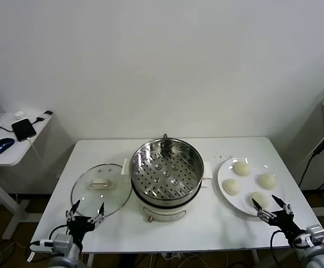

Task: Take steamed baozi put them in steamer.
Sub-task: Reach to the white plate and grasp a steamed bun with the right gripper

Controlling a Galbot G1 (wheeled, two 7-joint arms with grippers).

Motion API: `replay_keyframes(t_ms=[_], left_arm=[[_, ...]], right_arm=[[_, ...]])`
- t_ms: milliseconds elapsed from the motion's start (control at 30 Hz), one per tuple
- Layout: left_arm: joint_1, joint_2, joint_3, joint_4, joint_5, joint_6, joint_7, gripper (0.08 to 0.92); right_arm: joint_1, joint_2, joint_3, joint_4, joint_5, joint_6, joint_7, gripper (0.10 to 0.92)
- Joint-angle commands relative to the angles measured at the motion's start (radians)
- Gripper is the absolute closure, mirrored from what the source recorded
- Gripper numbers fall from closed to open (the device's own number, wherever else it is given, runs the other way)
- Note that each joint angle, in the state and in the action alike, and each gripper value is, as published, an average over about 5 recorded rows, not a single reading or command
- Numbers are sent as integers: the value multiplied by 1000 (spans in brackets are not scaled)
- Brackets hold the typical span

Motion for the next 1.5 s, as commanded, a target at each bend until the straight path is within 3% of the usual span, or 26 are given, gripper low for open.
replay_keyframes(t_ms=[33, 200, 367, 467, 600, 900, 1133, 1500], left_arm=[[2, -1, -4, -4, -1, -2, -1, 177], [17, -5, -18, -16, -2, -14, -7, 177], [37, -15, -38, -38, -2, -21, -10, 177], [45, -25, -45, -46, -2, -22, -12, 177], [61, -35, -49, -54, -2, -26, -18, 177], [91, -51, -73, -77, -7, -27, -20, 177], [104, -55, -87, -76, -17, -28, -22, 177], [105, -61, -81, -66, -9, -30, -26, 177]], right_arm=[[63, -40, 22, -7, -65, -28, 4, 203], [270, -209, -5, -121, -328, -28, -170, 203], [577, -401, -144, -315, -629, 103, -607, 203], [828, -450, -320, -415, -759, 181, -844, 203], [1155, -437, -638, -549, -847, 221, -982, 203], [1490, -233, -1027, -818, -1021, 308, -1117, 203], [1479, -67, -967, -992, -1123, 345, -1089, 203], [1446, 44, -880, -1127, -1151, 368, -996, 203]])
